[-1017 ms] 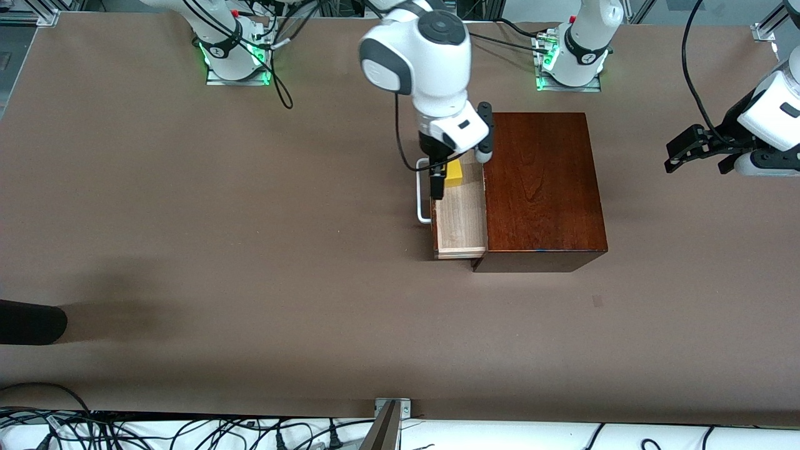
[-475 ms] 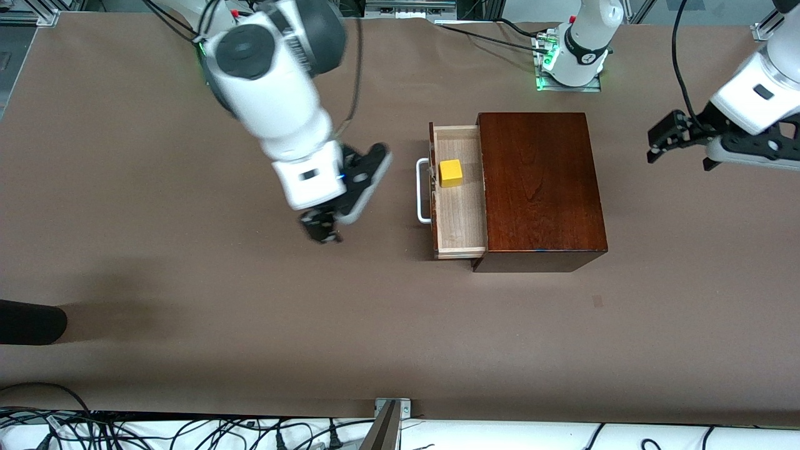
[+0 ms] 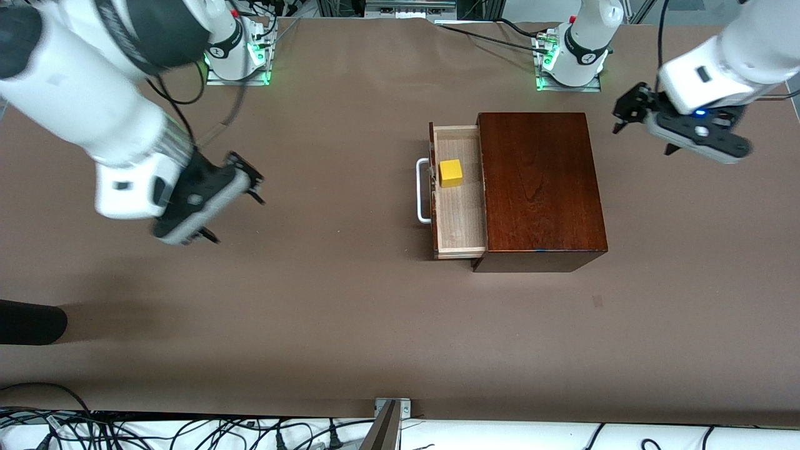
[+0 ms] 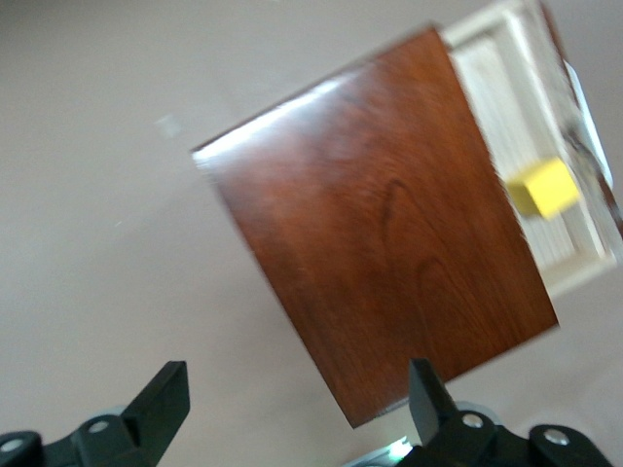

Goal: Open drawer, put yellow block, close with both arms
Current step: 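Withdraw the right gripper while the left gripper reaches toward the drawer front, then push the drawer front shut with the left gripper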

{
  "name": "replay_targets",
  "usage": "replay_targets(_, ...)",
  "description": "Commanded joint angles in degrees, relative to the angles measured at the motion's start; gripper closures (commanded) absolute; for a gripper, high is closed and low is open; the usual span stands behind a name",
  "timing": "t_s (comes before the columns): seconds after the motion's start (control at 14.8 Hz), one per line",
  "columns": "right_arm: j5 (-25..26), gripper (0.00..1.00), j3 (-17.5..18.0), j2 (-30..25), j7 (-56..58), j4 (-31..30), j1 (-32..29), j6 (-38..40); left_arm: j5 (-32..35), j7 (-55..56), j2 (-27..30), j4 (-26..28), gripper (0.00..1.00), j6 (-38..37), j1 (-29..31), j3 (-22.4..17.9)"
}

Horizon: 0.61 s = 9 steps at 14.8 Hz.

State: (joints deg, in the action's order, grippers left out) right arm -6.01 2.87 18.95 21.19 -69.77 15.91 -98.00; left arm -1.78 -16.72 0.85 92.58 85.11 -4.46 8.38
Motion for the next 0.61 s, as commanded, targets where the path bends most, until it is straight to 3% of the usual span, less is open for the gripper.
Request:
replay_targets(0.0, -1.2, 0.0, 0.56, -9.18, -5.27, -9.31, -2.71, 2.45, -2.6, -7.27, -4.08, -1.43, 0.0, -3.18, -1.33, 6.44)
replay_targets(0.27, -1.11, 0.0, -3.91, -14.29, -9.31, -13.72, -3.43, 5.08, -3.15, -6.93, -13.3, -3.88, 0.0, -2.59, -3.35, 14.19)
replay_targets(0.54, 0.55, 0.0, -6.47, -14.47, -11.08, -13.11, -3.43, 8.96, -3.32, -6.75, -24.64, -14.86, 0.0, -1.26, -11.78, 14.29)
